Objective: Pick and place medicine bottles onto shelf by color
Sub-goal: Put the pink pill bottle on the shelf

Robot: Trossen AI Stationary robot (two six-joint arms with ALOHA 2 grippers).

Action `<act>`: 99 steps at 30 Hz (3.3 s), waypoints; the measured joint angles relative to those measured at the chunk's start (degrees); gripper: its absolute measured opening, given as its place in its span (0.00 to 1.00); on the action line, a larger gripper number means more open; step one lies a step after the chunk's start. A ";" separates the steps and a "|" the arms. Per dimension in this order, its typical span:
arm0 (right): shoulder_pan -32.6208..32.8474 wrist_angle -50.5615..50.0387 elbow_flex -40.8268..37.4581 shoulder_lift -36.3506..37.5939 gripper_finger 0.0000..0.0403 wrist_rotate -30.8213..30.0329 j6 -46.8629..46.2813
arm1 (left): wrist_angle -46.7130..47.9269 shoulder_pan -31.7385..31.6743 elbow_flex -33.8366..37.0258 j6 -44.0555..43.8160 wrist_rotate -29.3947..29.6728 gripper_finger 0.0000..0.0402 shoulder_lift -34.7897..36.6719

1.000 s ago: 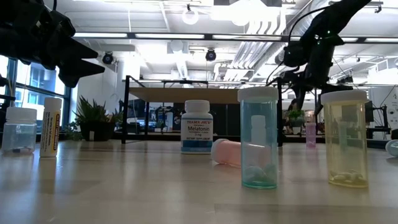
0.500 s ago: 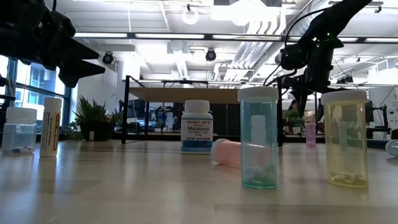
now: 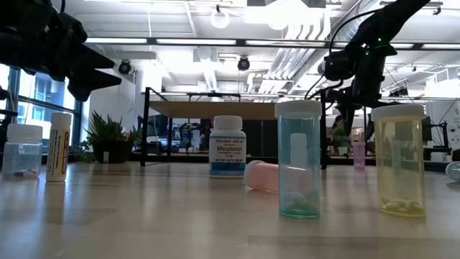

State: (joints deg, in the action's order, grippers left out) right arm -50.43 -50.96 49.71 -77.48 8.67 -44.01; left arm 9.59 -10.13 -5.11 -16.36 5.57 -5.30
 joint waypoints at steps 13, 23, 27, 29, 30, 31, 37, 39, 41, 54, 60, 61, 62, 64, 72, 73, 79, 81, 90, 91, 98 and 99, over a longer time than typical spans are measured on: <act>1.20 -0.52 0.00 -0.19 0.50 -1.33 2.67 | 0.02 0.00 0.01 0.00 0.10 0.57 0.00; 1.20 -1.35 0.00 -0.19 0.50 0.78 22.30 | 0.00 -0.02 -0.01 -0.04 0.21 0.57 0.00; 1.20 -2.34 0.00 -0.19 0.50 -1.09 27.44 | 0.00 -0.02 0.01 -0.02 0.19 0.57 0.00; 1.26 -2.13 0.00 -0.17 0.50 -1.16 30.17 | 0.01 0.00 0.00 -0.08 0.19 0.57 0.00; 1.45 -1.83 0.00 -0.17 0.50 -1.19 31.26 | 0.00 0.00 0.00 -0.09 0.19 0.57 0.00; 1.74 -1.47 0.00 -0.17 0.50 -1.19 32.28 | 0.00 -0.01 0.00 -0.09 0.19 0.57 0.00; 3.07 -1.16 0.02 -0.17 0.50 -1.53 36.81 | 0.00 -0.02 0.01 -0.17 0.19 0.57 0.00; 3.25 -1.13 0.02 -0.17 0.50 -2.63 37.63 | 0.00 -0.01 0.00 -0.14 0.19 0.57 0.00; 3.25 -1.00 0.02 -0.36 0.50 -2.67 38.13 | 0.02 0.00 -0.01 -0.09 0.19 0.57 0.00; 3.32 -0.66 0.04 -3.64 0.50 -1.51 42.60 | 0.00 0.00 -0.01 -0.13 1.13 0.57 0.00; 3.32 -0.34 0.04 -3.64 0.48 -2.19 42.58 | 0.00 -0.01 0.00 -0.04 1.15 0.57 0.00; 3.32 -0.33 0.02 -3.64 0.47 -2.19 42.57 | 0.00 0.00 0.01 -0.04 1.20 0.57 0.00; 3.32 -0.35 0.04 -3.64 0.46 -2.19 42.53 | 0.02 -0.02 0.00 -0.04 1.30 0.57 0.00; 3.32 -0.54 0.04 -3.64 0.44 -2.20 42.51 | 0.00 0.00 -0.01 -0.02 1.32 0.57 0.00; 3.33 -0.54 0.04 -4.30 0.43 -2.20 40.91 | 0.00 -0.02 -0.01 -0.02 1.30 0.57 0.00; 3.34 -0.53 0.04 -4.66 0.43 -2.16 40.60 | 0.00 -0.02 0.01 -0.02 1.30 0.57 0.00; 3.67 -0.57 0.04 -5.46 0.42 -2.23 39.70 | 0.00 -0.02 -0.01 -0.09 1.30 0.57 0.00; 3.88 -0.57 0.04 -5.43 0.40 -2.59 39.53 | 0.00 -0.02 0.01 -0.04 1.30 0.57 0.00; 4.37 -0.55 0.09 -5.39 0.23 -2.60 38.40 | 0.00 0.00 -0.01 -0.04 1.28 0.57 0.00; 4.37 -0.58 0.09 -5.39 0.22 -2.60 38.21 | 0.00 -0.01 0.00 -0.02 1.28 0.57 0.00; 4.37 -3.00 0.11 -5.26 0.22 -2.49 35.99 | 0.02 0.00 0.01 -0.02 1.26 0.57 0.00; 4.37 -3.84 0.11 -5.24 0.22 -2.35 35.78 | 0.00 0.00 0.01 -0.02 1.26 0.57 0.00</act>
State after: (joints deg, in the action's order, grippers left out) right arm -46.06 -54.80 49.82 -82.72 6.32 -8.23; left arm 9.58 -10.13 -5.11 -16.38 6.83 -5.30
